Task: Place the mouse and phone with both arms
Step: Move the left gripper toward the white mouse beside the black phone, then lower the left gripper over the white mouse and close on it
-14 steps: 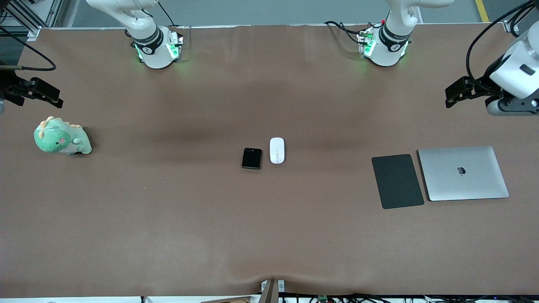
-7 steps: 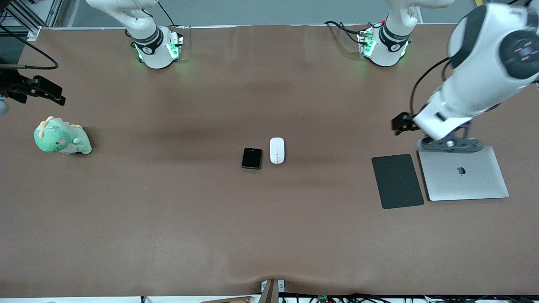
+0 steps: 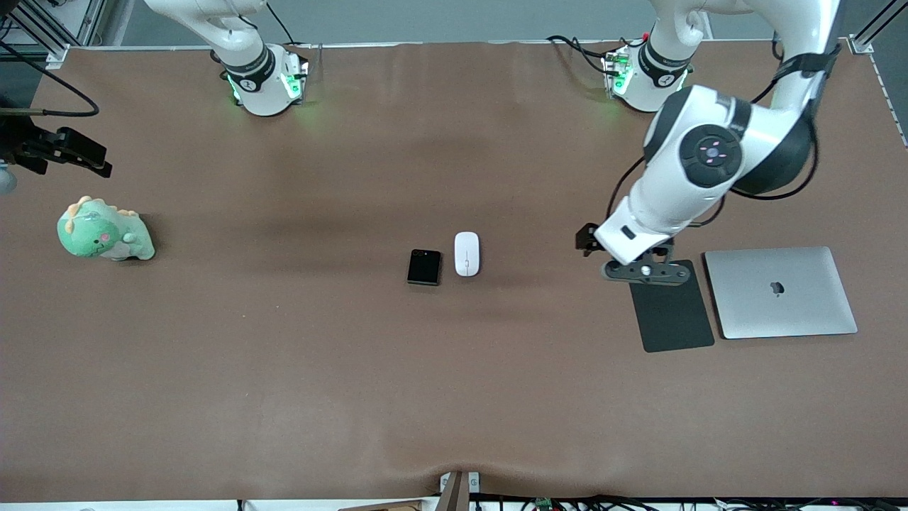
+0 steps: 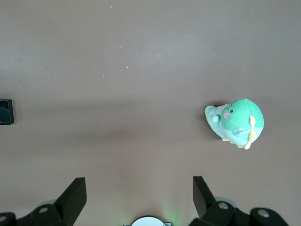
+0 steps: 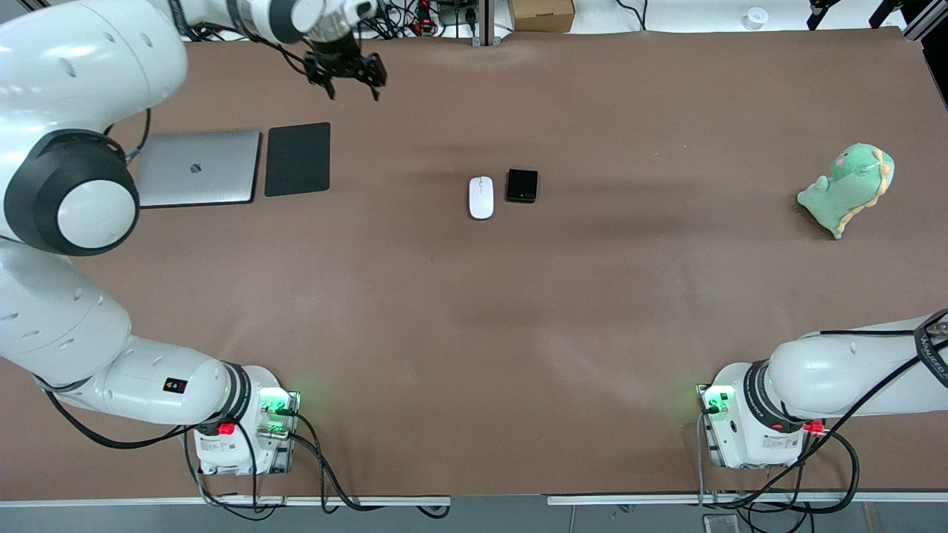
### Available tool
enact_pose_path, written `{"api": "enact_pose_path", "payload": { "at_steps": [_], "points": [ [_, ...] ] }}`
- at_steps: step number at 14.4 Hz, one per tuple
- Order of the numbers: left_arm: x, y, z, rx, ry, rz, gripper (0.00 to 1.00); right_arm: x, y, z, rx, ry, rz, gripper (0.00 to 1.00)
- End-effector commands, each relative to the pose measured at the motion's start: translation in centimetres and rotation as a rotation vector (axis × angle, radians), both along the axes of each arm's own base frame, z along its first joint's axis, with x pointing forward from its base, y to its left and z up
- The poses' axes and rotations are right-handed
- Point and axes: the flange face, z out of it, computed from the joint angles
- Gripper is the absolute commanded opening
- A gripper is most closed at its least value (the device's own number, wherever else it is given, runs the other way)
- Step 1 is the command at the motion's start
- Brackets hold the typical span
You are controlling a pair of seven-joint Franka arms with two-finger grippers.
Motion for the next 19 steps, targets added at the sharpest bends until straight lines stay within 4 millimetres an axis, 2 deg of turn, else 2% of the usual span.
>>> {"api": "enact_pose_path", "payload": {
  "at_steps": [1,6,9,12,13,16,19],
  "points": [
    [-1.7,-4.9,-1.9,-0.026,-0.01,0.06,1.0,-0.5,-0.2,0.6,0.014,-0.003,-0.004,1.0],
    [-4.5,-13.3,-8.2,-0.067,-0.007,0.147,1.0,-0.3,-0.3,0.5,0.048,-0.007,-0.015,1.0],
    [-6.0,-17.2,-11.9,-0.073,0.004,0.177,1.0,-0.9,-0.3,0.3,0.049,0.033,-0.016,1.0],
    [-7.1,-20.1,-15.5,-0.057,0.027,0.188,0.93,-1.0,-2.0,0.2,0.05,0.037,-0.041,1.0],
    [-7.6,-20.9,-16.6,-0.047,0.027,0.187,0.93,-0.9,-2.0,0.2,0.052,0.032,-0.039,1.0],
    [-8.2,-22.3,-18.8,-0.03,-0.001,0.19,0.88,-0.7,-1.4,0.2,0.063,0.023,-0.035,1.0],
    [-8.6,-22.9,-20.2,-0.025,-0.014,0.175,0.86,-0.8,-2.1,0.3,0.064,0.028,-0.043,1.0]
  ]
}}
